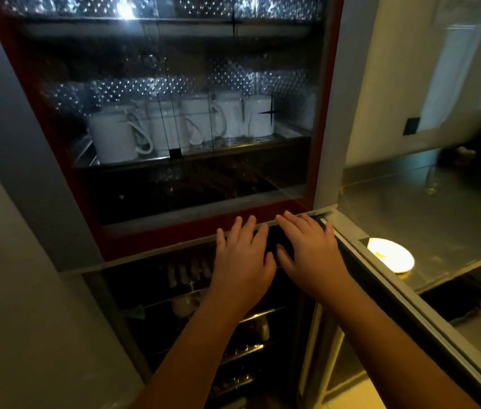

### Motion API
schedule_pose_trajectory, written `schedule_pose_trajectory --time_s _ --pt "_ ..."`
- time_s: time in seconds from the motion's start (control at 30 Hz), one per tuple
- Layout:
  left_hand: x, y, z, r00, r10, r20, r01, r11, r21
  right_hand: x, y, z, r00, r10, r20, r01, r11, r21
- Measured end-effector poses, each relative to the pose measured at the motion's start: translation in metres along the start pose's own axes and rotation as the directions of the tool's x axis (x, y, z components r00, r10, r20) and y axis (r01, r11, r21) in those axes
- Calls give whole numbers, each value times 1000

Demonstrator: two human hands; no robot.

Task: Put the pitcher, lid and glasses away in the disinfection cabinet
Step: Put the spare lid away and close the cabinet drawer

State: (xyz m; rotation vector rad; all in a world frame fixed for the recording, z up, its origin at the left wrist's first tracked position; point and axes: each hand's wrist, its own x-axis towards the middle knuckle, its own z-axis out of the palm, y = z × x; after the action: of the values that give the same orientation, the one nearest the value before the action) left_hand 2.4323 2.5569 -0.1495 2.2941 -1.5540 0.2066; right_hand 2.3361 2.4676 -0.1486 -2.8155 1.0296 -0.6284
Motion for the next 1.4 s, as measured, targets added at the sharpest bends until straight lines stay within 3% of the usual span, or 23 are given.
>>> schedule_pose_trajectory --time_s 0.5,0.73,1.0,1.13,1.23,1.4 --pt "90 62 30 936 327 -129 -346 922 -175 50 96 -51 997 70 43 -60 975 -213" --pt "153 112 62 856 489 -166 -502 864 -45 57 174 -53 987 156 29 -144 957 -253" --pt "202 151 108 809 579 -102 -586 809 -50 58 233 -35 958 284 35 -269 936 -226" --pt "217 162 117 806 588 66 -585 809 -61 57 253 -21 934 356 41 -339 914 -224" --pt "232 163 125 800 575 172 -587 809 29 55 268 -10 917 397 41 -376 893 -247" --pt "254 170 136 796 574 190 -588 808 24 57 295 10 884 466 47 -439 859 -263"
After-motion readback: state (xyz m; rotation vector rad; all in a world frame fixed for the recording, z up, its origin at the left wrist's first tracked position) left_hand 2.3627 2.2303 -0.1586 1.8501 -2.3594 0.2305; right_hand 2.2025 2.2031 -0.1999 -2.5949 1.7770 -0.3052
